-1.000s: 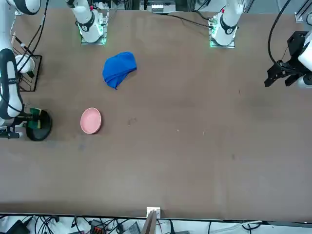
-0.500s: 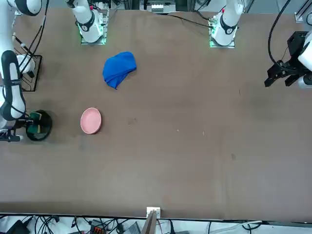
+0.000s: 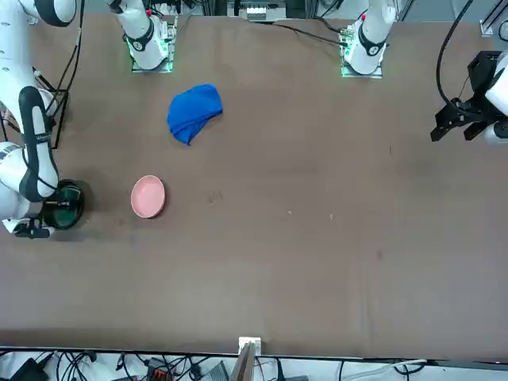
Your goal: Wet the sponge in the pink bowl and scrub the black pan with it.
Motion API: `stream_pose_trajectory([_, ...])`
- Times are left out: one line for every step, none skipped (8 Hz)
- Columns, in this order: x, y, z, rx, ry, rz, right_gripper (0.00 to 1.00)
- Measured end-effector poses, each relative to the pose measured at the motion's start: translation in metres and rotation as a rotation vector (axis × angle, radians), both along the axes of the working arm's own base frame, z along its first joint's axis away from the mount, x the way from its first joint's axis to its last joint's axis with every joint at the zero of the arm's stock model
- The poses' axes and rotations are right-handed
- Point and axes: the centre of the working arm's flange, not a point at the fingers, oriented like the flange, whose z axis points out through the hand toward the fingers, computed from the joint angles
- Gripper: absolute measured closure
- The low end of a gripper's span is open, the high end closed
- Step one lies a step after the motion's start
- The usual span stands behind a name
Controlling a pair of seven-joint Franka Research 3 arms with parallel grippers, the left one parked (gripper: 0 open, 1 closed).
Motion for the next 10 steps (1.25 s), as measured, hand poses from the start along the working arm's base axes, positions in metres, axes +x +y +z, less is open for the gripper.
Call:
stream_pose_trajectory([-0.006,-0.004,-0.001,0.009,0.028,-0.011,0.53])
stream_pose_trajectory([-0.012,-0.011,-0.003,0.016,0.048,-0.023,0.53])
stream_pose_trajectory([-0.017,-0.020,-0.003,0.023,0.056,-0.027,0.53])
stream_pose_trajectory([-0.022,-0.030,-0.003,0.026,0.058,-0.032,0.53])
stream_pose_trajectory([-0.026,-0.040,-0.003,0.024,0.053,-0.034,0.53])
stream_pose_trajectory([-0.026,-0.047,-0.001,0.009,0.040,-0.025,0.53])
stream_pose_trajectory([-0.024,-0.050,0.000,-0.013,0.024,-0.012,0.53])
stream_pose_trajectory([-0.022,-0.052,0.001,-0.028,0.006,-0.003,0.53])
stream_pose_trajectory([-0.021,-0.052,0.000,-0.035,-0.005,0.000,0.53])
stream_pose_trajectory([-0.019,-0.051,0.000,-0.039,-0.014,0.003,0.52])
